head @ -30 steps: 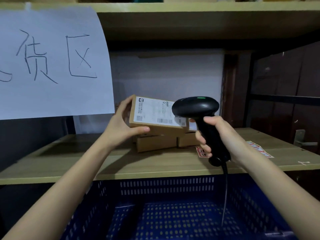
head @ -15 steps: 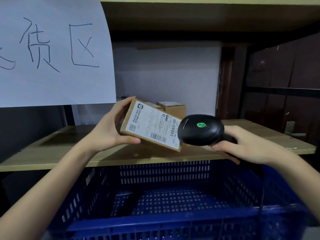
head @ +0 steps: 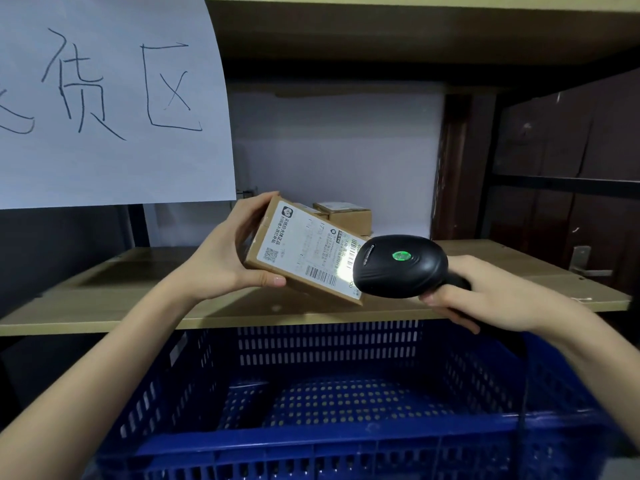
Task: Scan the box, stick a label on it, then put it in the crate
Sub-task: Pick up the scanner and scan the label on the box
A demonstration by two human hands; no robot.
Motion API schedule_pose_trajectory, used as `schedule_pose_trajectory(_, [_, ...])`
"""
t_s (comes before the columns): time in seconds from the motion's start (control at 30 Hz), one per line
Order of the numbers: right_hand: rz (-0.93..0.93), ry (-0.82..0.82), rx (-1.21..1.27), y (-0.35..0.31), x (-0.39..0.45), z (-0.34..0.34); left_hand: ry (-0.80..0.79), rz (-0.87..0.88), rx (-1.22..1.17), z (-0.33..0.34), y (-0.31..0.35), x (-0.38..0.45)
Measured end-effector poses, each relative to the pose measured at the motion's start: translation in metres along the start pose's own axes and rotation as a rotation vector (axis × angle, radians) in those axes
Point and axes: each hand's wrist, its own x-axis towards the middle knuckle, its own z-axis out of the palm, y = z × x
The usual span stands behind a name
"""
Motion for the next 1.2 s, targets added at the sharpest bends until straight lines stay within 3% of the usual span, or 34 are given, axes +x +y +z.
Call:
schedule_pose_trajectory(0.43, [0.004,0.004,0.101,0.012,0.003,-0.003,0.009,-0.056,0.003,0.014,0.0,0.007])
schedule_pose_trajectory(0.77, [0.101,0.18,0.26,0.018,0.011,-0.003,0.148,-0.357,-0.074,0.053,-0.023,0.014])
schedule_pose_trajectory(1.2, [0.268,0.276,0.577,0.01,0.02,0.001,0.06,-0.533,-0.109,0.074,-0.027,0.016])
